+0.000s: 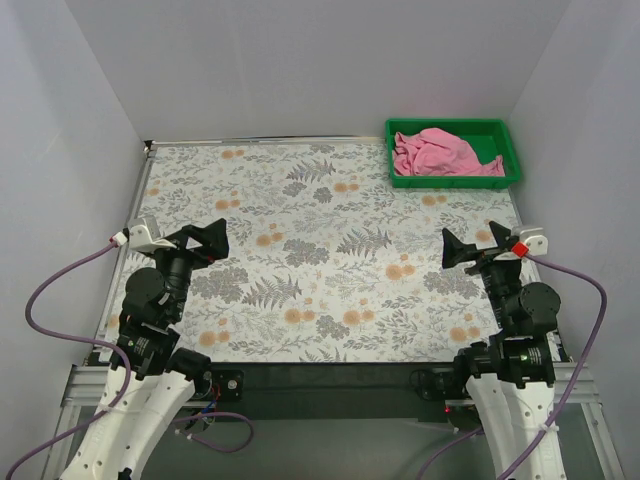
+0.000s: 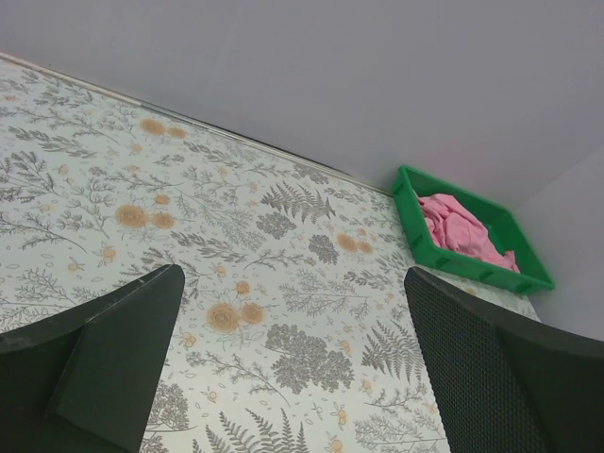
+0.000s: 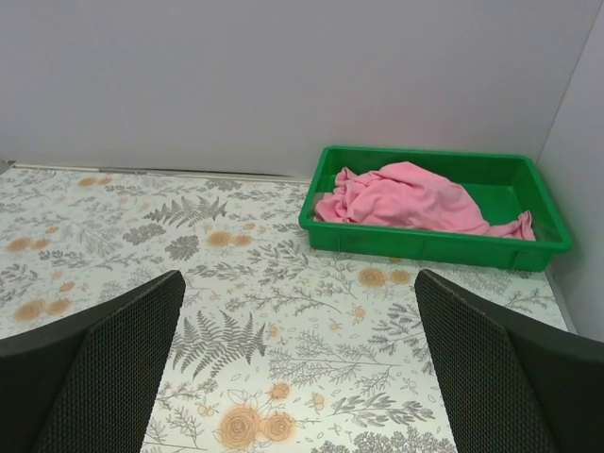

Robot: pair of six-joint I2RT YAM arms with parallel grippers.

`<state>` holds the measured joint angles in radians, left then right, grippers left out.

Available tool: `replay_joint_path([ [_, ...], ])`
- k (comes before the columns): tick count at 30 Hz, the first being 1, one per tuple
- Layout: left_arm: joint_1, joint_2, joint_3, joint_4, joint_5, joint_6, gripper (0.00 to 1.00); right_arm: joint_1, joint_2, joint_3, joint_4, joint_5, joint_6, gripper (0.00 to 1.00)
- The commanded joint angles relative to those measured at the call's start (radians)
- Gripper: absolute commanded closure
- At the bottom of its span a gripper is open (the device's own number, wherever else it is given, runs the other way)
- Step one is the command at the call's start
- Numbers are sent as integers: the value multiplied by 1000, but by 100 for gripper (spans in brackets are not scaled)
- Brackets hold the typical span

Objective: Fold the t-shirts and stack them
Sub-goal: Grab the tshirt from the pile

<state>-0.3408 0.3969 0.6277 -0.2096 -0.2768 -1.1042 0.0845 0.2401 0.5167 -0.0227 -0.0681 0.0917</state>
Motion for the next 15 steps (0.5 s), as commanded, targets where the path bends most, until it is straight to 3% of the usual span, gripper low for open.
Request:
replay_joint_path([
  [1,-3,8,-19,4,-18,7,3,-3,45,34,24,48,40,2],
  [5,-3,5,-65,7,-27,-17,3,-2,161,57,64,63,59,2],
  [8,-3,-1,-123,10,-25,-46,3,-3,316,92,96,-14,33,2],
  [12,-1,20,-166,44,-9,-60,3,-3,589,294,31,-117,28,2],
  [15,-4,45,-171,75,-19,-34,3,-5,836,485,-110,-118,117,2],
])
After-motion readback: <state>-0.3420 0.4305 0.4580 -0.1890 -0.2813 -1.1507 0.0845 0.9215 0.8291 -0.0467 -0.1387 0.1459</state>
